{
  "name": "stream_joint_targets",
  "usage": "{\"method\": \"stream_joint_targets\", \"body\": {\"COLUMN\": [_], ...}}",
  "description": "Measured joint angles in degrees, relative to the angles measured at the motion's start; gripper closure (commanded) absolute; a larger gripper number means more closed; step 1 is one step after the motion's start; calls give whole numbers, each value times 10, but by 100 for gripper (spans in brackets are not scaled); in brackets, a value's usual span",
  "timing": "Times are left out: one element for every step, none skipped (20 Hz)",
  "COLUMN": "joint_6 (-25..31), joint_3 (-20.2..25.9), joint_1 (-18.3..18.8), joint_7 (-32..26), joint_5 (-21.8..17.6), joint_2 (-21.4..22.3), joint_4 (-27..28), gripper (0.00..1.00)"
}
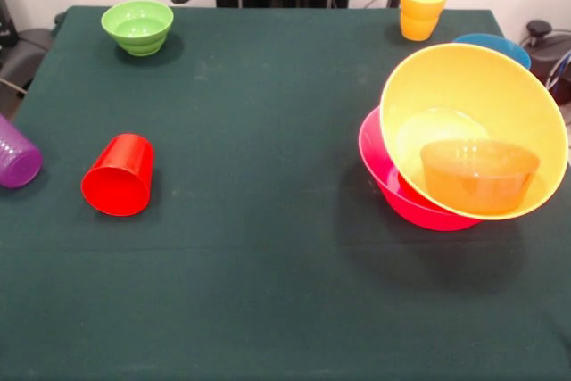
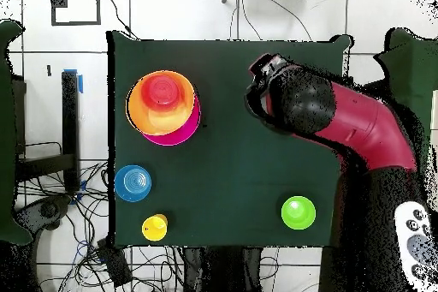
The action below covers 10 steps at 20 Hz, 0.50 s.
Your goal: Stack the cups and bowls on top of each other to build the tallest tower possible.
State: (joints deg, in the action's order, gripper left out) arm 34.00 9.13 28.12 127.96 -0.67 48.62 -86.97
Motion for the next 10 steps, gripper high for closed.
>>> {"method": "stream_joint_targets", "body": {"joint_6": [-1, -2, -4, -6, -11, -16, -21, -26, -31, -42], "joint_3": [0, 0, 0, 0, 0, 0, 0, 0, 0, 0], "joint_1": [-1, -1, -2, -2, -2, -3, -3, -3, -3, -3], "joint_7": [0, 0, 0, 0, 0, 0, 0, 0, 0, 0], "joint_5": [-4, -8, -11, -13, -16, -18, -20, -21, -22, -24], "joint_2": [0, 2, 3, 4, 6, 8, 10, 11, 13, 17], "joint_4": [-9, -17, -23, -29, -41, -52, -61, -71, -79, -99], "gripper": [0, 0, 0, 0, 0, 0, 0, 0, 0, 0]}}
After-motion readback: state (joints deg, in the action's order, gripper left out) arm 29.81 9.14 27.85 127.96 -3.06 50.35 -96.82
